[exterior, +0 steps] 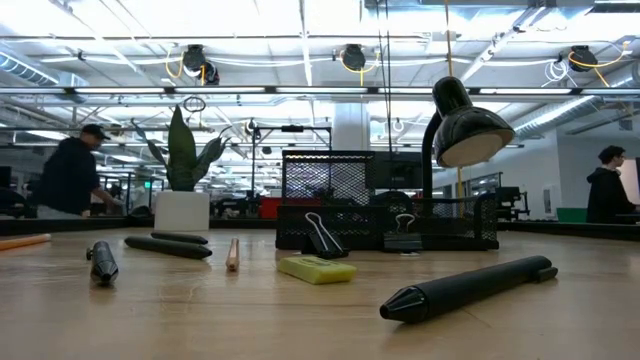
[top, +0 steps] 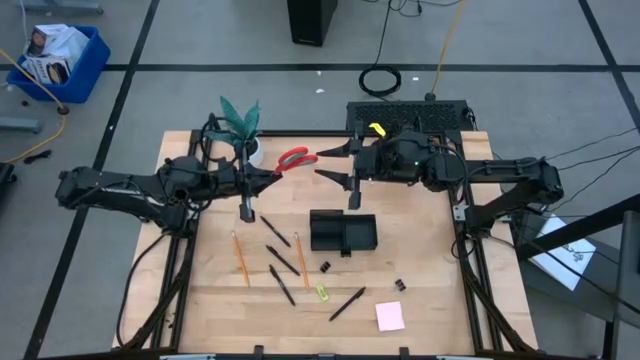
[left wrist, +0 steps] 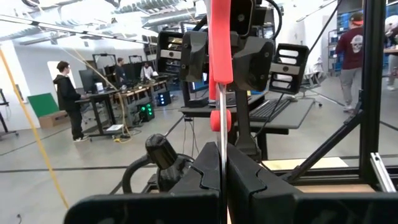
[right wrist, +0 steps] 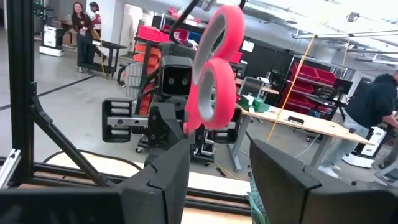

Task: Pick and place office supplies into organizer
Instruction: Put the orange scissors into the black desk organizer

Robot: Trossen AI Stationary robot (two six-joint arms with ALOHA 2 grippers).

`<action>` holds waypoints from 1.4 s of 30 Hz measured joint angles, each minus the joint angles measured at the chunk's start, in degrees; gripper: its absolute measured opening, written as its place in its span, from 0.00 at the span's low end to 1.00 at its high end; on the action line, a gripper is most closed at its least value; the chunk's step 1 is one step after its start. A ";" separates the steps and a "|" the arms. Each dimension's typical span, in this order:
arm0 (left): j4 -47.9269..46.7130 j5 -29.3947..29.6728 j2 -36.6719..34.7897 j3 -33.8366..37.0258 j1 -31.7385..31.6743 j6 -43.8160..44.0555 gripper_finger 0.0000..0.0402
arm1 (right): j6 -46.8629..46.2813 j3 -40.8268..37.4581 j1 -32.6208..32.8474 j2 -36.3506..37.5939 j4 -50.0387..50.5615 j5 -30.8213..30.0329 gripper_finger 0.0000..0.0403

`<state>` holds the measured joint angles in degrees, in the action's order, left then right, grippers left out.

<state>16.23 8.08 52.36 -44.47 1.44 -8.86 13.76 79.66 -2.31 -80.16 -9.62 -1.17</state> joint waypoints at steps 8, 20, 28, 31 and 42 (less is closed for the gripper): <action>-0.20 -0.64 0.00 0.00 -0.36 0.55 0.00 | -1.79 0.00 -0.37 0.62 0.15 -0.11 0.44; -0.16 -0.29 0.00 0.00 -0.36 0.59 0.00 | -5.79 0.00 -0.72 0.65 1.20 2.97 0.48; -0.17 -0.12 0.00 -0.01 -0.36 0.65 0.00 | -5.86 0.00 -0.61 1.03 0.85 2.99 0.48; -0.23 -0.11 0.00 -0.02 -0.36 0.80 0.00 | -6.60 0.00 -0.61 1.03 0.80 3.02 0.48; -1.12 -0.07 0.15 0.00 -0.36 1.08 0.00 | -7.76 0.02 -0.61 1.01 -1.30 4.50 0.48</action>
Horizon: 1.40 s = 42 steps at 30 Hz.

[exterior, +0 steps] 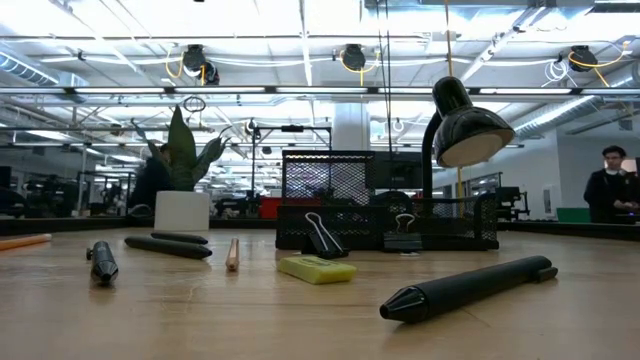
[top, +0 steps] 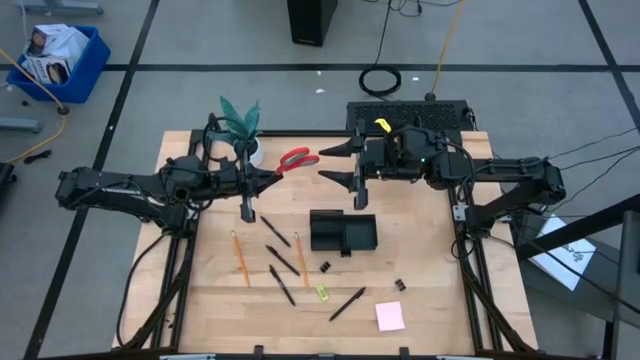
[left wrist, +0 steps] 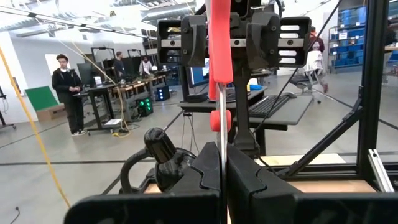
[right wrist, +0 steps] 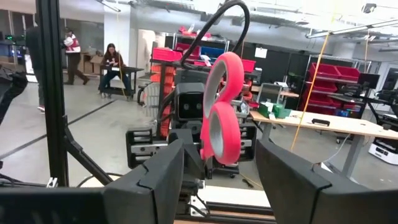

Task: Pick and place office supplies into organizer
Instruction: Put the orange scissors into the black desk organizer

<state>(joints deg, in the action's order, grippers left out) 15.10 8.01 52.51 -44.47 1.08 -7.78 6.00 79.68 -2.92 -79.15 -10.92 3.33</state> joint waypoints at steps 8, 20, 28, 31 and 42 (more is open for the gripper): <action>0.37 -0.02 0.34 0.00 0.00 0.40 0.00 | -0.85 0.00 0.02 0.00 -0.42 0.12 0.48; 4.11 -0.54 3.61 0.00 0.01 0.38 0.00 | -1.90 0.04 0.02 -0.50 -0.78 1.40 0.48; 4.56 -1.66 4.22 0.01 0.01 0.56 0.00 | -1.90 0.04 0.00 -0.50 -0.45 0.94 0.48; 4.52 -1.81 4.26 0.02 0.00 0.56 0.00 | -1.90 0.04 0.00 -0.50 -0.54 0.87 0.46; 4.46 -1.99 4.26 0.02 0.00 0.56 0.00 | -1.32 0.04 0.00 -0.50 -0.43 0.81 0.28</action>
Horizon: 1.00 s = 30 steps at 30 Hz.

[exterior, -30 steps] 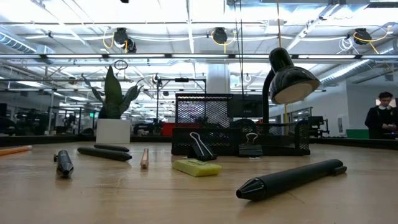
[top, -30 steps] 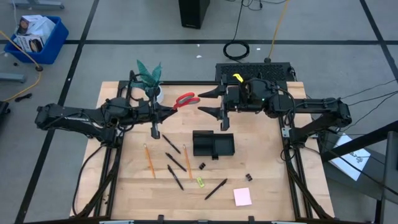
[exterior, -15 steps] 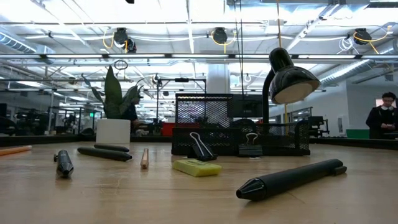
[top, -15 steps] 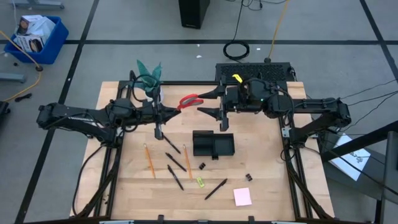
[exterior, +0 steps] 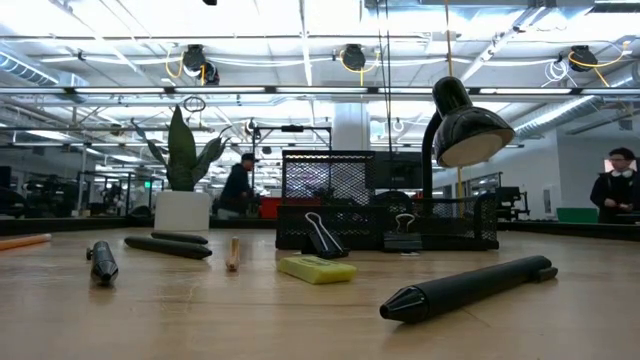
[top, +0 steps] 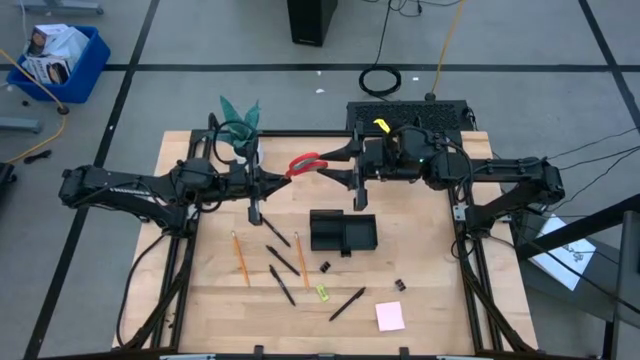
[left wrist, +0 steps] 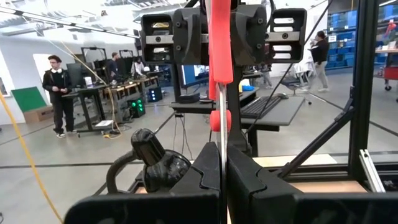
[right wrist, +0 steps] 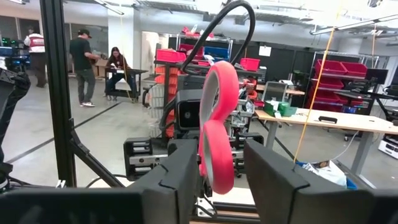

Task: Pick and place office supplies into organizer
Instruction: Put the orange scissors into the black desk organizer

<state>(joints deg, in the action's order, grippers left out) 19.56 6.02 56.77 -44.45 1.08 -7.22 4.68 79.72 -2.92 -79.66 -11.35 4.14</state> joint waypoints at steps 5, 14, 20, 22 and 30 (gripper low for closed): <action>-0.01 0.00 0.00 0.00 0.00 0.00 0.00 | 0.58 0.00 0.00 0.00 0.04 0.02 0.20; -0.01 -0.04 0.00 -0.01 0.02 0.31 0.00 | 1.49 0.00 0.00 0.00 0.38 0.09 0.08; -0.01 -0.10 0.00 -0.01 0.02 0.42 0.00 | 1.43 0.00 0.00 0.00 0.37 -0.51 0.08; -0.01 -0.07 0.00 -0.02 0.00 0.48 0.00 | 1.10 0.00 0.04 0.00 0.45 -2.01 0.09; -0.45 -0.02 0.00 -0.02 0.00 0.94 0.00 | 1.75 -0.02 0.07 0.00 0.53 -2.40 0.06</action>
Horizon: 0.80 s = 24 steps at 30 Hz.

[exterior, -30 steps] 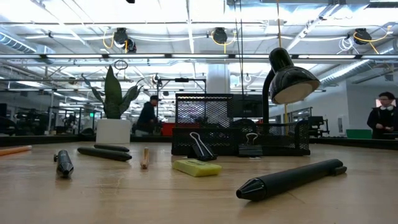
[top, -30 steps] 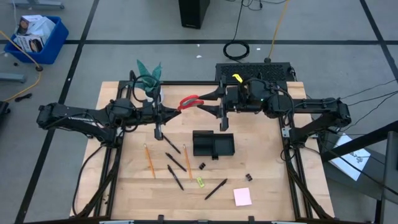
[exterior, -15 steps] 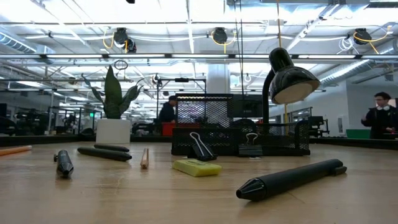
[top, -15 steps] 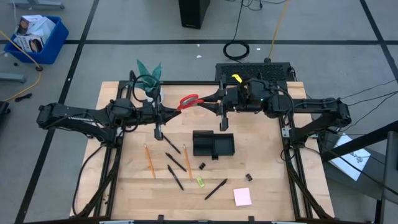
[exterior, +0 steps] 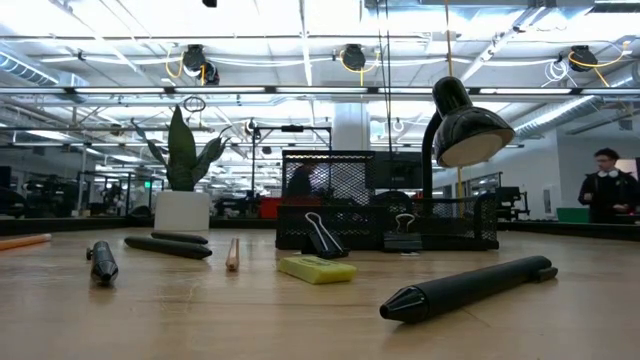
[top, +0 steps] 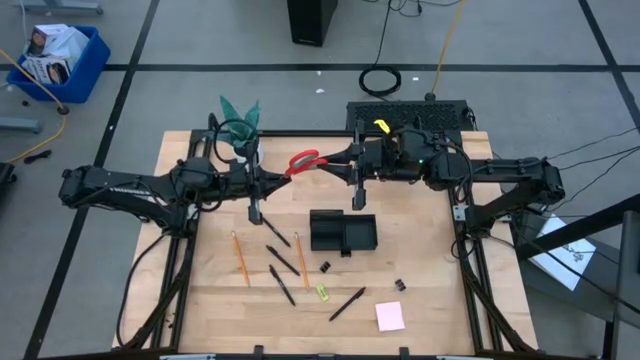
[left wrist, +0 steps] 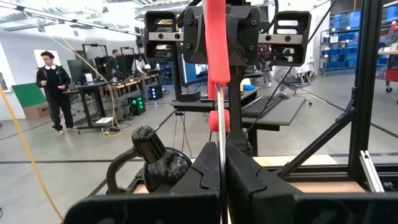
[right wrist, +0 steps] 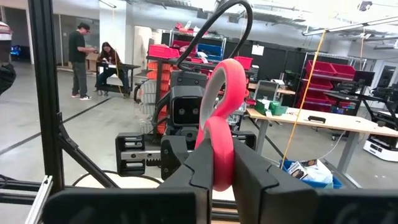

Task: Pick and place office supplies into organizer
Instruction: Put the orange scissors into the black desk organizer

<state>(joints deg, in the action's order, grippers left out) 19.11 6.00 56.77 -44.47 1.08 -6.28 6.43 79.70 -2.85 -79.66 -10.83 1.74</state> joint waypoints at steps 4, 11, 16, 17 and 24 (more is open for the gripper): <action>0.00 0.00 0.00 0.00 0.00 0.02 0.00 | -0.02 0.00 0.00 0.00 0.02 -0.10 0.06; 0.00 0.70 0.00 0.00 0.00 0.04 0.03 | -0.41 0.00 0.21 0.00 0.00 -1.58 0.06; 0.00 0.74 0.00 0.00 0.00 0.08 0.07 | 0.11 0.00 1.00 0.00 -0.02 -2.11 0.06; 0.02 1.23 0.00 0.00 0.00 0.49 0.07 | 0.19 0.00 1.11 0.00 -0.07 -2.50 0.06; 0.00 2.91 0.00 0.00 0.00 2.09 0.13 | 0.24 0.00 1.07 0.00 -0.07 -3.43 0.06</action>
<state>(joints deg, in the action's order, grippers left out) 19.11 8.91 56.77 -44.47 1.08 -4.19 6.68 79.70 -1.78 -79.66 -10.90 -1.69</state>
